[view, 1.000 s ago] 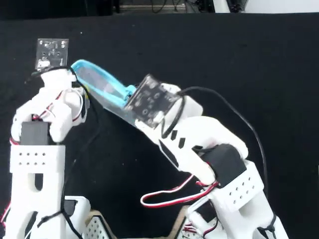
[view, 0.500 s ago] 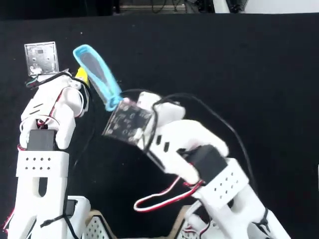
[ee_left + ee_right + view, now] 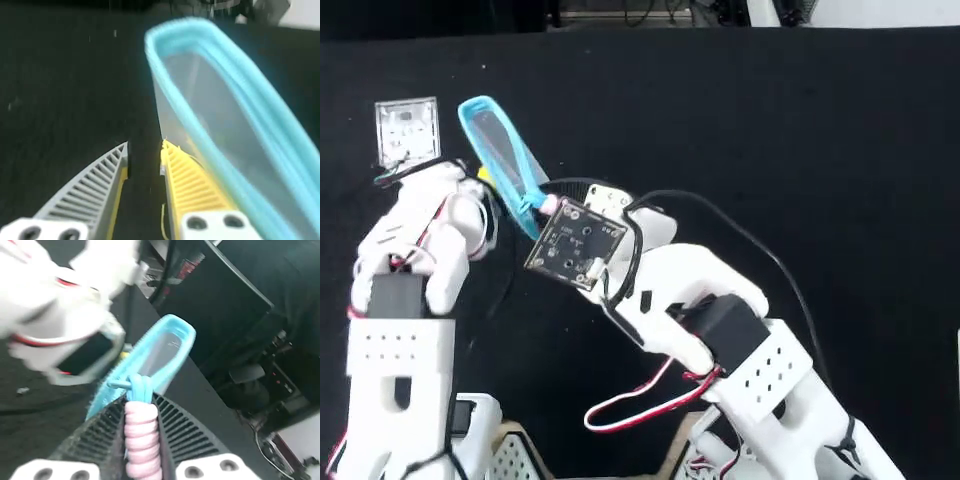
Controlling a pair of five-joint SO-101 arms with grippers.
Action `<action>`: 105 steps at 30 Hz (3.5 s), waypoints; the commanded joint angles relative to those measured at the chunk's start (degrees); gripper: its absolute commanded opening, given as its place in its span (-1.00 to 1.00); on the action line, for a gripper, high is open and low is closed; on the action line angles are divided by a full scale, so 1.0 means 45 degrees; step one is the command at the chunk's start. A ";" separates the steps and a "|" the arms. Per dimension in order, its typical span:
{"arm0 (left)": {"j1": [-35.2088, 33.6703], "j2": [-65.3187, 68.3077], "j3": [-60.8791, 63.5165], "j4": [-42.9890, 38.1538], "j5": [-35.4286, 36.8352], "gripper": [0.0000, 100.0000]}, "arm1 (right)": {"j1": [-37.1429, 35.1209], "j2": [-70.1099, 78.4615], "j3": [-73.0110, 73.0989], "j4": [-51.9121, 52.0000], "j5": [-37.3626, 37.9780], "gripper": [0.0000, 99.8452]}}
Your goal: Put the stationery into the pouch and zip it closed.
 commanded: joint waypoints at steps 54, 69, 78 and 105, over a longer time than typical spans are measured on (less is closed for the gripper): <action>0.1182 -0.4063 -0.1397 0.5138 -0.1368 -0.52 | 0.0488 0.0049 -0.0381 -0.0371 -0.0117 -0.98; 0.1221 -0.4122 0.2471 0.0352 -0.1368 -0.52 | 0.0547 -0.0029 -0.0342 -0.0254 -0.0117 -0.98; 0.2022 -0.6115 0.2589 0.0664 -0.1465 -0.96 | 0.0547 -0.0029 0.0244 -0.0274 -0.0117 -0.98; 0.2901 -0.8147 0.2921 0.2579 -0.5392 -0.94 | -0.0293 -0.4444 0.3624 0.0606 -0.1465 -0.75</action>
